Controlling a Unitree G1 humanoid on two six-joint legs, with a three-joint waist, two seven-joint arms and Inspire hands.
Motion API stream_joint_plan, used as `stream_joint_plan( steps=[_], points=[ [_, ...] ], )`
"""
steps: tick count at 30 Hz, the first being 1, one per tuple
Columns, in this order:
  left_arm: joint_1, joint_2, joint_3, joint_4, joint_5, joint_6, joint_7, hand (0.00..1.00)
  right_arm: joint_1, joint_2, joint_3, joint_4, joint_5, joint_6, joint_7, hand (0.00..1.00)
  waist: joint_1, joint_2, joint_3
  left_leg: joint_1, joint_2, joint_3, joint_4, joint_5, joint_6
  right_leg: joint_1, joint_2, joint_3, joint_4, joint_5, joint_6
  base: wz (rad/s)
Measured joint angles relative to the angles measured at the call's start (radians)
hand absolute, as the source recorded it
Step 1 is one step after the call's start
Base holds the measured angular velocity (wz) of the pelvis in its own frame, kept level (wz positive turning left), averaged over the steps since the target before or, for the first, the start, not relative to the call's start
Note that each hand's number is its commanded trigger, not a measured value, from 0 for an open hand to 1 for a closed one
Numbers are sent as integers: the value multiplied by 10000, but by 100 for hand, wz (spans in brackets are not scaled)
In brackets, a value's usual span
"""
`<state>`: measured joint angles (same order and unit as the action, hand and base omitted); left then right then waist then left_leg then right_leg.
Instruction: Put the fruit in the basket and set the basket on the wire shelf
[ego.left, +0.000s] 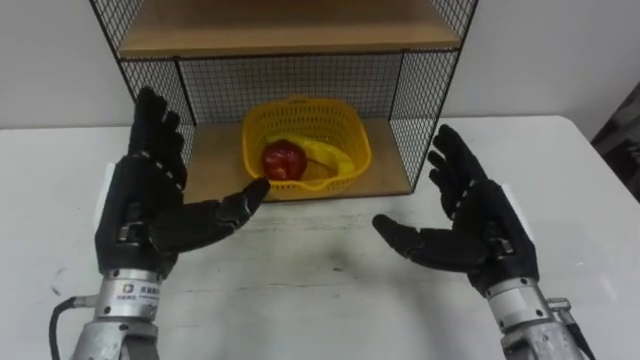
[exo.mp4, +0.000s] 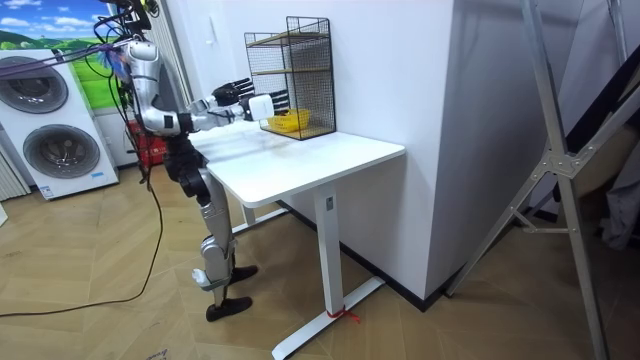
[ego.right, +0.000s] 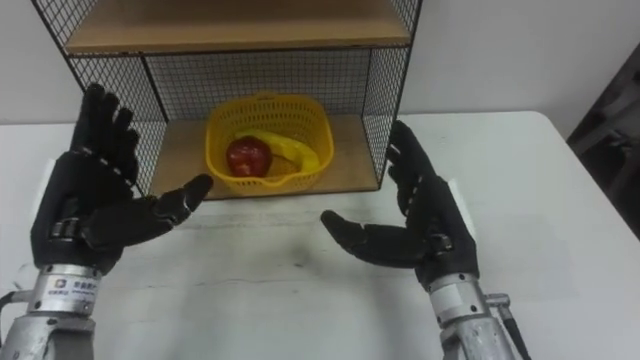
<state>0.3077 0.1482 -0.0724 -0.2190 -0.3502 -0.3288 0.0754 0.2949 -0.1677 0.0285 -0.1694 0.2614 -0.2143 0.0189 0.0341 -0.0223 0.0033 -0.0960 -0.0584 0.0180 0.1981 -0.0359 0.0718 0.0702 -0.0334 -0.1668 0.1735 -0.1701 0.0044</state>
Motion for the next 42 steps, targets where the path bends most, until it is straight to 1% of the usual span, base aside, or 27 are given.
stream_joint_plan(
  steps=[4, 6, 7, 9, 10, 14, 15, 16, 18, 19, 21, 22, 23, 24, 25, 27, 28, 30, 31, 32, 33, 34, 36, 37, 39, 41, 42],
  points=[
    [43, -7, 637, -288, 213, -37, 998, 0, 0, 0, -639, -156, -174, -417, -1023, 0, 18, -135, 31, -13, -65, -222, 9, 22, -26, 40, -8, -137, 4, -43, -5, 12],
    [44, -104, 1454, -353, 838, -421, 1821, 0, 8, 11, -1394, -195, -447, -604, -1887, 0, 12, -189, 29, -71, -64, -231, 65, 23, -29, 10, -3, -174, -15, -44, -4, 6],
    [47, -113, 1645, -363, 899, -504, 2059, 0, 8, 11, -1608, -206, -453, -658, -2163, 0, 24, -190, 31, -72, -65, -231, 67, 25, -32, 7, 0, -168, -15, -43, -2, 0],
    [162, -131, 2648, -474, 1082, -615, 2903, 0, 61, 13, -2490, -229, -544, -940, -3361, 0, 48, -183, 31, -116, -62, -236, 78, 25, -32, -43, -10, -142, -13, -57, -10, 0],
    [200, -142, 2918, -539, 1067, -617, 3110, 0, 121, 12, -2717, -292, -537, -960, -3666, 0, 52, -181, 29, -127, -63, -236, 81, 25, -32, -49, -24, -149, -16, -65, -20, 0],
    [408, -133, 4785, -751, -41, -725, 4538, 0, 208, -41, -4642, -355, -376, -1037, -5915, 0, 154, -106, -8, -153, -84, -309, 56, 23, -33, -64, -94, -278, 10, -102, -32, 3],
    [548, -122, 5402, -755, -598, -723, 4941, 0, 254, -78, -5267, -426, -41, -1039, -6509, 0, 137, -86, -54, -164, -89, -305, 56, 33, -47, -106, -112, -289, 17, -108, -30, 0],
    [637, -115, 5687, -769, -914, -725, 5136, 0, 329, -112, -5539, -490, 136, -1042, -6797, 0, 148, -91, -65, -167, -95, -295, 30, 35, -51, -128, -123, -292, 34, -118, -27, 0],
    [905, -118, 6909, -807, -2300, -698, 5902, 0, 659, -246, -6563, -651, 892, -1040, -7915, 0, 262, -48, -53, -167, -95, -250, -16, 44, -66, -251, -158, -244, 287, -236, -31, -3],
    [943, -115, 7265, -808, -2582, -695, 6131, 0, 662, -269, -6809, -650, 1066, -1038, -8196, 0, 279, 1, -45, -176, -94, -232, -14, 42, -64, -308, -169, -208, 377, -280, -46, -6],
    [1008, -61, 8326, -822, -3307, -696, 7184, 0, 813, -298, -7607, -689, 1636, -1050, -9335, 0, 254, -73, -111, -175, -105, -233, -8, 43, -69, -363, -205, -250, 509, -363, -47, 0],
    [1023, -7, 8530, -824, -3451, -693, 7455, 0, 860, -339, -7766, -686, 1816, -1057, -9596, 0, 269, -52, -121, -176, -99, -227, 3, 42, -70, -363, -201, -250, 516, -365, -50, 3],
    [1042, 173, 8910, -796, -3647, -677, 8002, 0, 860, -408, -8088, -648, 2385, -1066, -9981, 0, 239, -44, -109, -216, -96, -247, 87, 37, -75, -377, -222, -349, 517, -371, -47, 5],
    [1029, 413, 9263, -720, -3662, -670, 8473, 0, 853, -526, -8457, -482, 3043, -1067, -10296, 0, 213, -51, -120, -358, -94, -257, 168, 6, -130, -493, -353, -689, 610, -396, -7, 5],
    [1030, 554, 9445, -669, -3691, -669, 8649, 0, 845, -636, -8626, -338, 3349, -1061, -10457, 0, 204, -50, -114, -447, -95, -255, 229, 4, -133, -580, -443, -886, 711, -429, 21, 4],
    [1148, 1247, 10116, -177, -4301, -628, 9162, 0, 830, -1046, -9383, 405, 4724, -995, -10849, 0, 177, -2, -123, -925, -97, -254, 538, -141, -333, -1030, -620, -1159, 1118, -572, 75, 0],
    [1147, 1442, 10285, 44, -4460, -623, 9272, 0, 798, -1197, -9589, 695, 5111, -970, -10911, 0, 143, -1, -124, -1045, -99, -247, 618, -169, -374, -1129, -685, -1265, 1208, -607, 86, 4],
    [1304, 2188, 10830, 1316, -5549, -602, 9533, 0, 876, -1660, -10001, 2000, 6631, -908, -11128, 0, 118, 24, -114, -1298, -104, -232, 736, -218, -309, -1401, -753, -1354, 1384, -684, 115, 0],
    [1367, 2395, 10838, 1782, -5808, -587, 9598, 0, 962, -1711, -10001, 2297, 7014, -909, -11172, 0, 114, 24, -114, -1334, -109, -231, 756, -246, -264, -1425, -763, -1369, 1421, -715, 117, 0],
    [1420, 2692, 10833, 2520, -6516, -483, 9662, 0, 1177, -1779, -9985, 3019, 7993, -888, -11170, 0, 123, -12, -129, -1360, -119, -231, 756, -282, -210, -1430, -769, -1392, 1428, -758, 132, 4],
    [1484, 2747, 10755, 3140, -7121, -377, 9676, 0, 1392, -1781, -9895, 3774, 8908, -795, -11151, 0, 149, -30, -123, -1366, -130, -223, 734, -307, -173, -1436, -770, -1377, 1409, -781, 142, 4],
    [1487, 2720, 10645, 3501, -7320, -321, 9686, 0, 1482, -1774, -9816, 4162, 9337, -740, -11099, 0, 172, -19, -103, -1388, -129, -217, 720, -310, -167, -1453, -767, -1376, 1388, -778, 145, 0],
    [1475, 2691, 10109, 5048, -8341, -160, 9706, 0, 1594, -1712, -9415, 5897, 11051, -636, -10733, 0, 232, 28, 1, -1392, -115, -219, 686, -306, -168, -1459, -733, -1357, 1356, -729, 180, 0],
    [1476, 2688, 9873, 5433, -8449, -146, 9691, 0, 1628, -1628, -9311, 6300, 11406, -631, -10602, 0, 219, 12, -3, -1391, -113, -225, 685, -301, -177, -1451, -732, -1359, 1345, -729, 177, 5],
    [1481, 2614, 8921, 7095, -8605, 6, 9423, 0, 1670, -1075, -8838, 8083, 12170, -630, -9815, 0, 260, -97, -151, -1331, -62, -183, 677, -296, -194, -1378, -734, -1373, 1319, -777, 103, 3],
    [1495, 2396, 8408, 8198, -8903, 72, 9197, 0, 1679, -628, -8249, 9173, 12464, -545, -9439, 0, 256, -106, -148, -1220, -36, -170, 694, -377, -214, -1261, -712, -1356, 1320, -782, 93, -4],
    [1493, 2293, 8262, 8543, -8991, 102, 9123, 0, 1678, -517, -8028, 9544, 12522, -530, -9326, 0, 258, -106, -152, -1177, -29, -148, 690, -395, -225, -1229, -714, -1338, 1318, -784, 90, -9]
  ],
)
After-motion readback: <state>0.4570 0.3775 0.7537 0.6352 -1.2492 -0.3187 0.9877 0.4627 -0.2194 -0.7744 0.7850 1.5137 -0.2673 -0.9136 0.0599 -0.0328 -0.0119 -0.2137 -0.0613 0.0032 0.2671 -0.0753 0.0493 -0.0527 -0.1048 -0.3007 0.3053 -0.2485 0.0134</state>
